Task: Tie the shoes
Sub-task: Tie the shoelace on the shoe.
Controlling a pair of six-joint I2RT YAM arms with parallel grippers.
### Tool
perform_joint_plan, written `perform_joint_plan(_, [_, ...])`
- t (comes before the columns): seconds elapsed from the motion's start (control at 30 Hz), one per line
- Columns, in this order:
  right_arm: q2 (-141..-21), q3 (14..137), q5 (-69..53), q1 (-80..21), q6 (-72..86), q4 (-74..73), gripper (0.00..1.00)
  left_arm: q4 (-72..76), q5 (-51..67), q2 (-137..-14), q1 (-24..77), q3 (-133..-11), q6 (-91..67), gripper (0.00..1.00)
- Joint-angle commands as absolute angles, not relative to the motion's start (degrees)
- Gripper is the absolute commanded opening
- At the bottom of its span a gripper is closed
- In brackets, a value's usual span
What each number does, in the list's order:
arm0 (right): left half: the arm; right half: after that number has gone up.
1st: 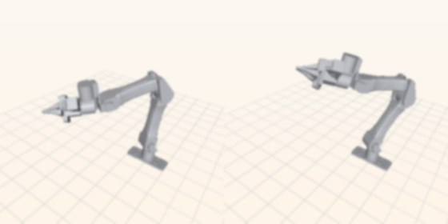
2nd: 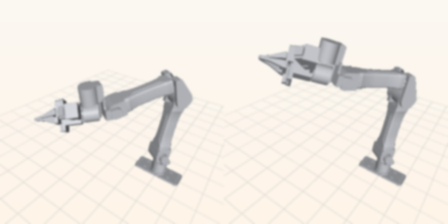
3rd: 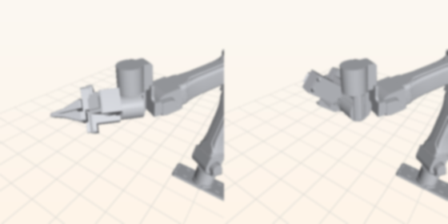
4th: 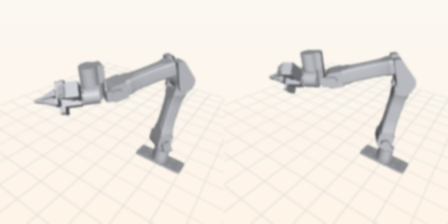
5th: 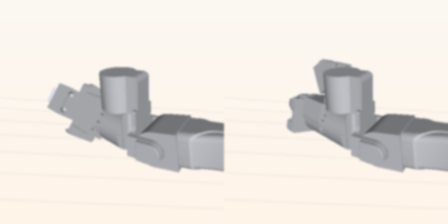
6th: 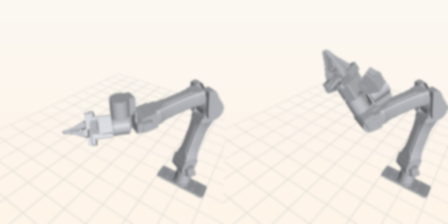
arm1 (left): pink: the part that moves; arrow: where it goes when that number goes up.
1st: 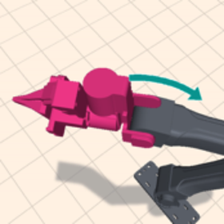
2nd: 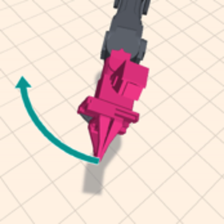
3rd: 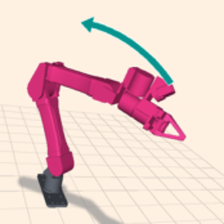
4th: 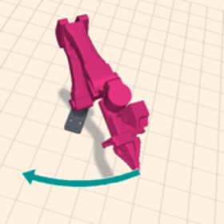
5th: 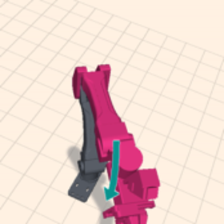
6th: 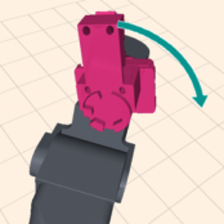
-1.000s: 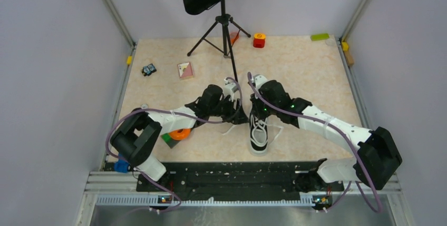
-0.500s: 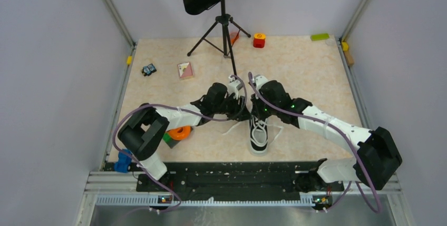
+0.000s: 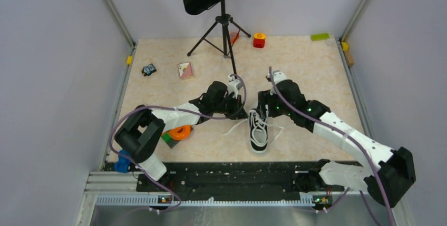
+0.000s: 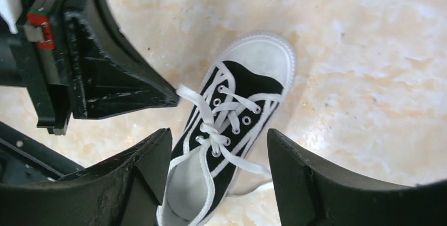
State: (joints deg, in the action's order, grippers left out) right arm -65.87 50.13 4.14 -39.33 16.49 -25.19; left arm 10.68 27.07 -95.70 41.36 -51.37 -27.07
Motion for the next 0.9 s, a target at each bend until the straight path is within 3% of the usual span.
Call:
perform_joint_plan(0.0, [-59.58, 49.92, 9.44, -37.55, 26.01, -31.12, 0.69, 9.42, 22.34, -88.57, 41.55, -48.97, -26.82, 0.00])
perform_joint_plan(0.17, [-54.76, 47.71, 11.42, -35.08, 52.98, -40.46, 0.66, 6.56, 19.72, -84.87, 41.49, -47.80, -26.11, 0.00])
perform_joint_plan(0.37, [-40.77, 36.18, 10.32, -35.05, 78.60, -33.77, 0.62, 4.42, 19.23, -82.98, 41.50, -47.08, -24.77, 0.00])
perform_joint_plan(0.5, [-35.98, 31.19, 12.06, -35.07, 84.24, -33.77, 0.63, 3.38, 19.66, -82.97, 41.52, -46.85, -23.90, 0.00])
perform_joint_plan(0.87, [-38.53, 21.93, 8.00, -33.81, 90.21, -20.01, 0.66, 2.64, 21.11, -82.09, 41.49, -45.96, -23.34, 0.00])
